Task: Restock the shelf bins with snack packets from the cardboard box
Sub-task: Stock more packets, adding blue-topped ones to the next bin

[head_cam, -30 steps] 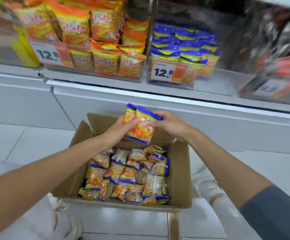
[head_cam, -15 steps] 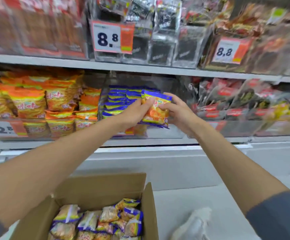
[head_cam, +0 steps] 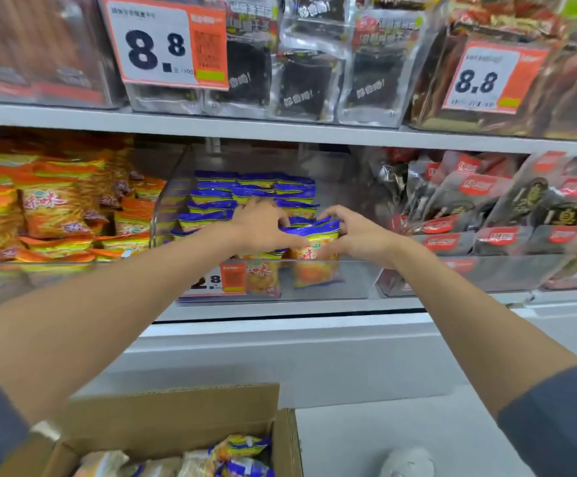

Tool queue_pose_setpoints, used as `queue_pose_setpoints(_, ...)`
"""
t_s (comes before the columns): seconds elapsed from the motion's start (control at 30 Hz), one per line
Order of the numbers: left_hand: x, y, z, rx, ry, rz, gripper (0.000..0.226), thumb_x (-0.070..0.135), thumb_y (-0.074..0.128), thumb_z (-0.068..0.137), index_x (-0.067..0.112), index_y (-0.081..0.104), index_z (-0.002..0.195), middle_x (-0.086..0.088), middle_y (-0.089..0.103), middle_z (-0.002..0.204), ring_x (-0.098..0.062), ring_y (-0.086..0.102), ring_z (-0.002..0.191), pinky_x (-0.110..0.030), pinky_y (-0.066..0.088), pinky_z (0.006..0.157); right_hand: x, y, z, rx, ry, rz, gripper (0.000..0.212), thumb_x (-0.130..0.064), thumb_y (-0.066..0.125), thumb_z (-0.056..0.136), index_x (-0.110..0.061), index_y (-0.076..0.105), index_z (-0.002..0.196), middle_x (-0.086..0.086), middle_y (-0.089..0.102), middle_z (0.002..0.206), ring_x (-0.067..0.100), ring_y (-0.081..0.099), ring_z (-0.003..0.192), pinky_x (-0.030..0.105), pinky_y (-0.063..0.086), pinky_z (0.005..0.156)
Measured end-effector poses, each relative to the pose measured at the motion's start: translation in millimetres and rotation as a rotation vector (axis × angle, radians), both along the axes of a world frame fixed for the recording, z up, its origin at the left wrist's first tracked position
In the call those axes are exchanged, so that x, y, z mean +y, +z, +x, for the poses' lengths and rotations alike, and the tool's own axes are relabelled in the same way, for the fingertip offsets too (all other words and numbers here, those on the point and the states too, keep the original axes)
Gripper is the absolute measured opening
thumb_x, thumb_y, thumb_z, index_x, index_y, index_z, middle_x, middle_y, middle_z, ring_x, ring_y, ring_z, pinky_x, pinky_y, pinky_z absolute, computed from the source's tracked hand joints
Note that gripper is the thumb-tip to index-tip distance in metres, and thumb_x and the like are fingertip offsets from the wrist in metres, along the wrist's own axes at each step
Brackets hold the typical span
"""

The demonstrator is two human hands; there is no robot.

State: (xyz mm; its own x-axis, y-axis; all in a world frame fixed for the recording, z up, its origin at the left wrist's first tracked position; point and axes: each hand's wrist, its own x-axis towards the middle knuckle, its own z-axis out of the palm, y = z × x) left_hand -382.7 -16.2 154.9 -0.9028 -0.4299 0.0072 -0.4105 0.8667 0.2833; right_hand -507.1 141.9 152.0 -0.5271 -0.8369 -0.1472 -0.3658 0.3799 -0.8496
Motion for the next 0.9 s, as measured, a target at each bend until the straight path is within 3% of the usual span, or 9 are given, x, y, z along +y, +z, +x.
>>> queue_pose_setpoints(0.1, -1.6, -1.9, 7.4, 0.08, -0.077, 0.07, 0.061, 0.066, 0.069, 0.073, 0.034, 0.056, 0.123, 0.007, 0.055, 0.126, -0.019, 0.045, 0.124, -0.046, 0.032, 0.103, -2.8, 4.8, -4.3, 0.037, 0.04, 0.133, 0.04, -0.023, 0.078, 0.076, -0.025, 0.055, 0.109, 0.012, 0.061, 0.119, 0.016, 0.054, 0.09, 0.033, 0.046, 0.077)
queue_pose_setpoints(0.2, 0.1, -4.3, 10.3, 0.088, -0.122, 0.114, 0.06, 0.059, 0.073, 0.074, 0.036, 0.054, 0.126, 0.012, 0.058, 0.127, -0.016, 0.051, 0.12, -0.047, 0.036, 0.105, -5.2, 5.2, -4.9, 0.123, 0.059, 0.263, 0.041, -0.022, 0.072, 0.085, -0.018, 0.05, 0.119, 0.014, 0.058, 0.12, 0.016, 0.056, 0.087, 0.038, 0.054, 0.079)
queue_pose_setpoints(0.3, 0.1, -4.6, 12.6, 0.046, -0.13, 0.116, 0.059, 0.056, 0.072, 0.077, 0.035, 0.055, 0.13, 0.01, 0.055, 0.134, -0.016, 0.051, 0.122, -0.047, 0.037, 0.106, -4.9, 10.0, -1.4, -0.105, 0.044, 0.249, 0.045, -0.011, 0.072, 0.086, -0.013, 0.047, 0.123, 0.009, 0.06, 0.117, 0.014, 0.066, 0.081, 0.025, 0.057, 0.066)
queue_pose_setpoints(0.4, -1.7, -2.5, 14.4, 0.029, -0.139, 0.139, 0.058, 0.054, 0.072, 0.079, 0.034, 0.056, 0.131, 0.01, 0.051, 0.141, -0.017, 0.046, 0.128, -0.049, 0.035, 0.109, -3.7, 12.7, -1.1, -0.386, 0.008, 0.155, 0.042, -0.007, 0.066, 0.09, -0.011, 0.046, 0.126, 0.009, 0.069, 0.103, 0.023, 0.071, 0.082, 0.039, 0.06, 0.079)
queue_pose_setpoints(0.57, -0.8, -1.1, 15.2, 0.038, -0.149, 0.195, 0.053, 0.046, 0.074, 0.08, 0.03, 0.06, 0.129, 0.009, 0.053, 0.138, -0.014, 0.048, 0.126, -0.043, 0.039, 0.107, -2.6, 13.2, 6.7, -0.184, 0.006, 0.203, 0.037, -0.01, 0.066, 0.091, -0.014, 0.051, 0.124, 0.004, 0.065, 0.099, 0.011, 0.068, 0.068, 0.024, 0.057, 0.059)
queue_pose_setpoints(0.67, 2.9, 1.8, 20.7, 0.153, -0.146, 0.159, 0.058, 0.047, 0.075, 0.078, 0.03, 0.058, 0.131, 0.009, 0.056, 0.137, -0.013, 0.049, 0.125, -0.043, 0.044, 0.103, 0.5, 8.1, 10.5, 0.093, -0.075, 0.088, 0.035, -0.021, 0.07, 0.089, -0.018, 0.058, 0.121, 0.003, 0.061, 0.109, 0.011, 0.06, 0.086, 0.022, 0.048, 0.07)
queue_pose_setpoints(0.77, 13.1, 3.9, 39.0, 0.36, -0.092, 0.159, 0.036, 0.039, 0.073, 0.082, 0.03, 0.064, 0.116, 0.012, 0.067, 0.105, -0.007, 0.057, 0.095, -0.035, 0.051, 0.086, 6.9, 2.8, 31.5, 0.411, -0.203, -0.11, 0.027, -0.017, 0.07, 0.086, -0.02, 0.065, 0.112, 0.002, 0.056, 0.113, 0.007, 0.05, 0.092, 0.024, 0.039, 0.079)
queue_pose_setpoints(0.83, 23.2, 4.5, 57.2, 0.439, -0.045, 0.199, 0.018, 0.033, 0.07, 0.084, 0.027, 0.066, 0.1, 0.011, 0.066, 0.081, -0.006, 0.057, 0.076, -0.033, 0.05, 0.072, 10.6, 0.3, 56.9, 0.508, -0.222, -0.174, 0.025, -0.011, 0.069, 0.084, -0.018, 0.068, 0.108, -0.001, 0.057, 0.11, 0.003, 0.048, 0.087, 0.021, 0.038, 0.081)
queue_pose_setpoints(0.9, 33.3, 2.3, 80.6, 0.454, -0.011, 0.251, 0.009, 0.031, 0.069, 0.083, 0.025, 0.066, 0.09, 0.009, 0.063, 0.071, -0.007, 0.056, 0.067, -0.03, 0.047, 0.065, 11.3, -1.8, 87.3, 0.528, -0.221, -0.193, 0.02, -0.01, 0.069, 0.083, -0.016, 0.069, 0.102, -0.004, 0.06, 0.102, 0.007, 0.052, 0.083, 0.02, 0.04, 0.079)
